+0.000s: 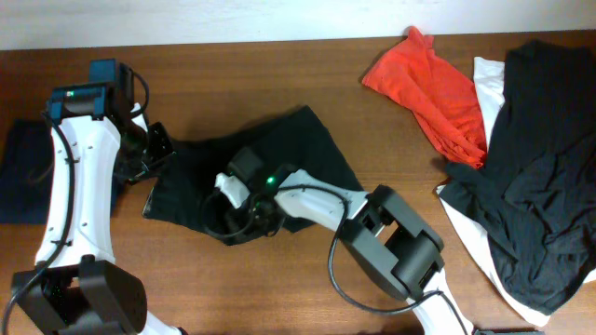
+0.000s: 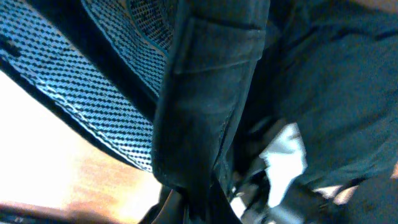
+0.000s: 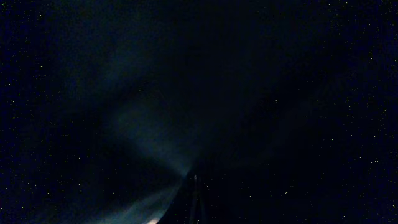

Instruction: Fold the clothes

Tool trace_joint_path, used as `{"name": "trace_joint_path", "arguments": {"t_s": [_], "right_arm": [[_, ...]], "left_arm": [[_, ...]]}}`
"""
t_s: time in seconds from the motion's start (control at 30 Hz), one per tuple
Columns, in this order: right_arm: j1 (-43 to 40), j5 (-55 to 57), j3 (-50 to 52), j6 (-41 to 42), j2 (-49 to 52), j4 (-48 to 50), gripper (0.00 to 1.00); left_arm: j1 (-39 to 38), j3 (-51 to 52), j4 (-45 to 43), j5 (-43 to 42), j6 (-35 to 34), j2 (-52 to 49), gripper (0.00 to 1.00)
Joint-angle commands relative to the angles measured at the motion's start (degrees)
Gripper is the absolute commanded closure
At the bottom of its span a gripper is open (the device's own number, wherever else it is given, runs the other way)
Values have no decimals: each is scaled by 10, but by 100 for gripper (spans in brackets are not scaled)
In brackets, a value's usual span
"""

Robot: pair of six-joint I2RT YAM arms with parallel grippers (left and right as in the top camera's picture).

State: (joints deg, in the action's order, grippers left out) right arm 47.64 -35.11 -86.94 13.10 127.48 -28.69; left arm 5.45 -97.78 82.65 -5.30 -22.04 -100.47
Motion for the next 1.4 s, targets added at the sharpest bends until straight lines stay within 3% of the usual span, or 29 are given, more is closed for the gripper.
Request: {"name": "trace_joint_path", "arguments": {"t_s": [0.0,0.1,0.27,0.37,0.5,0.7,0.83,0.9,1.13,1.2,1.23,1.27,1.37], "right_arm": [[30,-15,1,7,5,27,96],[-1,48,-18,7,-10,-39,96],[-156,164,-74,-41,-86,-251,96],[-228,252,-62,-41,-87,-325,96],[-287,283,24,-41,-87,-299,96],[-289,281,110,-40,-87,-212,96],[-285,281,111,-41,-87,-215,96],[-285,281,111,-41,-87,-220,96],[-285,281,111,-41,-87,-232,96],[-285,281,111,-41,-87,-241,96],[-287,281,108,-41,-87,-247,95],[-294,281,98,-40,-89,-261,90],[-337,283,22,-51,-101,-322,78]], "left_arm": [[-4,-11,-12,2,7,2,99],[-4,-11,-11,3,12,2,99],[-4,-11,-12,6,22,2,99],[-7,-10,-21,-12,22,2,99],[-41,-10,-46,-70,22,2,99],[-170,-10,-113,-122,16,2,99],[-273,-8,-158,-107,-28,0,99],[-304,-7,-163,-55,-37,-10,99],[-333,-7,-207,-41,-56,-81,99],[-333,-7,-264,-62,-56,-86,98],[-333,-7,-282,-87,-55,-86,94],[-333,-7,-296,-118,-55,-86,78],[-313,-27,-306,-137,-35,-86,48]]}}
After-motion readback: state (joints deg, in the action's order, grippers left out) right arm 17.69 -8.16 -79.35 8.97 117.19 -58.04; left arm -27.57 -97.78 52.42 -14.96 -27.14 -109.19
